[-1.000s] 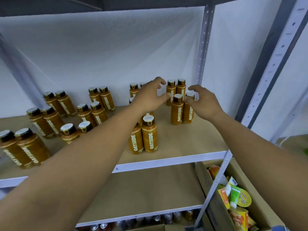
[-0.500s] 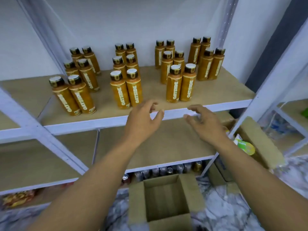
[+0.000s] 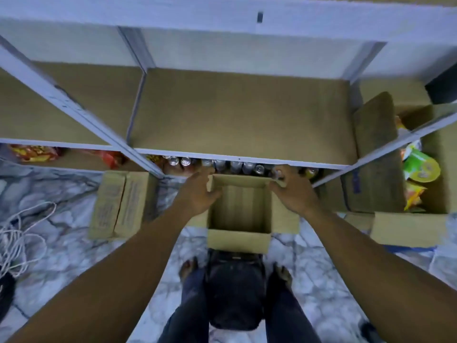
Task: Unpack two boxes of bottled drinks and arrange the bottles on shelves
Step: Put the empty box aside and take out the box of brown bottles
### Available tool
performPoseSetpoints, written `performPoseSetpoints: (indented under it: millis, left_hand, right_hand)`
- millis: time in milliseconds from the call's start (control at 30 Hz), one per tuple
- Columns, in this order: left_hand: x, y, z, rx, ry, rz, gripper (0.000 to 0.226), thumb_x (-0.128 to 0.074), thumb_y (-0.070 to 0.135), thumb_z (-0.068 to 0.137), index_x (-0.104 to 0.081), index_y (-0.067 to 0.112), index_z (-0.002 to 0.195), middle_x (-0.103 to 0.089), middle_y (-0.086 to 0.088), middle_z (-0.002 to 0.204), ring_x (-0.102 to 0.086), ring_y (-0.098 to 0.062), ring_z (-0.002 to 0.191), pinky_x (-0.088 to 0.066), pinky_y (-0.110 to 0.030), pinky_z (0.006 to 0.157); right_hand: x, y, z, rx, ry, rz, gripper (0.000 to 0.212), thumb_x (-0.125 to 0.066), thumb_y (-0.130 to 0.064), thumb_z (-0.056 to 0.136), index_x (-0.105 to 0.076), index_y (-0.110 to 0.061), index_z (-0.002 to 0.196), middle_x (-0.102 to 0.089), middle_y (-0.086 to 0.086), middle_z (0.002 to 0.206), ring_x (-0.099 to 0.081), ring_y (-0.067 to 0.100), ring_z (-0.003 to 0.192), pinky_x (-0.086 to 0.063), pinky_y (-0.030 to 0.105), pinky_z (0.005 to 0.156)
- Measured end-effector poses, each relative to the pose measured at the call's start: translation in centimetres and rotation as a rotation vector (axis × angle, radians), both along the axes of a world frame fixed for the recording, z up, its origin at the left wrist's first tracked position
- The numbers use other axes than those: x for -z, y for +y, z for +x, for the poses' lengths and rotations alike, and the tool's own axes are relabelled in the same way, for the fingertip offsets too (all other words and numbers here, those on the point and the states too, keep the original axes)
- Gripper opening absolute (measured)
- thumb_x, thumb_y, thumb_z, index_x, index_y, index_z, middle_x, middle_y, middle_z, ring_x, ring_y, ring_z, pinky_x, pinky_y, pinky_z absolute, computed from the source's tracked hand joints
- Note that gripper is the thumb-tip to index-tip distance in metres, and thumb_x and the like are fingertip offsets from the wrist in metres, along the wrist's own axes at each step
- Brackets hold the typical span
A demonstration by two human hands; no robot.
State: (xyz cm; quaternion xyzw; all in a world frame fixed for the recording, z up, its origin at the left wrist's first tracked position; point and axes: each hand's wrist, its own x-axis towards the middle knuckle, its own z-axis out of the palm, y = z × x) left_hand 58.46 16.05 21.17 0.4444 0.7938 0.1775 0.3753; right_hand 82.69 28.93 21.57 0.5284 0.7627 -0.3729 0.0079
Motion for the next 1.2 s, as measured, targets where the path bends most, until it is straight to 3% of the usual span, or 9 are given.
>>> performPoseSetpoints:
  millis: [133, 433, 667, 800, 867, 933, 1033, 1100, 1200]
  left_hand:
    - [10.5, -0.8, 0.2, -0.037, -0.046, -0.167, 0.073, -0.067, 0.043, 0.096, -0.031, 0.024, 0.156, -0.051, -0.012, 0.148, -0.053, -0.030, 0.132, -0.050, -0.043, 0.100]
    - [31.6, -0.7, -1.4, -0.075, 0.005, -0.202, 0.084, -0.064, 0.048, 0.097, -0.015, 0.027, 0.162, -0.045, -0.017, 0.152, -0.053, -0.038, 0.131, -0.050, -0.046, 0.096]
    - [42.0, 0.3, -1.3, -0.098, 0.064, -0.099, 0.094, -0.061, 0.057, 0.095, -0.003, 0.030, 0.164, -0.016, -0.005, 0.169, -0.022, -0.029, 0.154, -0.039, -0.050, 0.113]
    - [45.4, -0.4, -1.1, -0.128, 0.082, -0.094, 0.102, -0.062, 0.058, 0.094, 0.006, 0.027, 0.164, -0.006, -0.001, 0.172, -0.018, -0.025, 0.156, -0.040, -0.048, 0.113]
    - [46.3, -0.8, -1.0, -0.141, 0.053, -0.092, 0.105, -0.063, 0.056, 0.094, 0.011, 0.031, 0.163, -0.012, 0.000, 0.172, -0.031, -0.029, 0.152, -0.046, -0.049, 0.108]
    - [46.9, -1.2, -0.7, -0.161, 0.056, -0.093, 0.106, -0.065, 0.057, 0.093, 0.015, 0.039, 0.161, -0.032, -0.005, 0.166, -0.050, -0.035, 0.138, -0.053, -0.047, 0.096]
    - [47.6, -1.3, -0.7, -0.208, 0.115, -0.097, 0.102, -0.065, 0.055, 0.094, 0.012, 0.044, 0.160, -0.064, -0.015, 0.137, -0.066, -0.041, 0.108, -0.049, -0.036, 0.073]
    - [47.9, -1.2, -0.8, -0.230, 0.139, -0.100, 0.097, -0.064, 0.051, 0.096, 0.008, 0.044, 0.161, -0.069, -0.018, 0.126, -0.068, -0.042, 0.096, -0.043, -0.034, 0.068]
    - [48.0, -1.5, -0.9, -0.235, 0.131, -0.086, 0.094, -0.064, 0.047, 0.097, 0.004, 0.042, 0.162, -0.068, -0.018, 0.129, -0.068, -0.042, 0.094, -0.041, -0.033, 0.067]
  right_hand:
    - [9.8, 0.6, 1.5, 0.043, -0.030, -0.128, 0.062, -0.060, -0.046, 0.099, -0.038, -0.020, 0.150, -0.061, 0.016, 0.135, -0.060, 0.035, 0.120, -0.051, 0.048, 0.096]
    - [30.9, 1.0, 3.5, 0.190, -0.066, -0.216, 0.082, -0.066, -0.050, 0.094, -0.023, -0.025, 0.159, -0.045, 0.013, 0.153, -0.050, 0.035, 0.134, -0.048, 0.048, 0.102]
    - [41.4, 1.8, 4.7, 0.217, -0.040, -0.204, 0.097, -0.067, -0.049, 0.094, -0.003, -0.025, 0.163, -0.018, 0.001, 0.169, -0.026, 0.025, 0.152, -0.033, 0.038, 0.114]
    - [44.8, 1.4, 5.2, 0.257, 0.015, -0.221, 0.099, -0.068, -0.047, 0.094, 0.003, -0.035, 0.162, -0.018, -0.005, 0.169, -0.029, 0.019, 0.152, -0.037, 0.044, 0.117]
    - [45.8, 0.6, 5.4, 0.276, 0.048, -0.216, 0.101, -0.072, -0.042, 0.092, 0.001, -0.041, 0.161, -0.016, -0.009, 0.169, -0.031, 0.018, 0.150, -0.038, 0.044, 0.117]
    - [46.4, -0.1, 5.4, 0.303, 0.040, -0.209, 0.106, -0.075, -0.043, 0.090, 0.005, -0.050, 0.158, -0.015, -0.011, 0.169, -0.033, 0.024, 0.150, -0.040, 0.045, 0.115]
    - [46.9, -0.3, 5.0, 0.330, 0.029, -0.165, 0.103, -0.074, -0.040, 0.091, 0.005, -0.051, 0.157, -0.042, -0.007, 0.156, -0.050, 0.033, 0.137, -0.046, 0.037, 0.105]
    - [46.8, -0.2, 4.8, 0.350, 0.029, -0.143, 0.102, -0.074, -0.041, 0.092, 0.004, -0.047, 0.159, -0.044, -0.006, 0.157, -0.054, 0.032, 0.133, -0.044, 0.032, 0.097]
    - [46.4, -0.4, 4.6, 0.360, 0.067, -0.150, 0.104, -0.074, -0.040, 0.092, 0.004, -0.047, 0.160, -0.041, -0.008, 0.159, -0.052, 0.030, 0.135, -0.046, 0.039, 0.105]
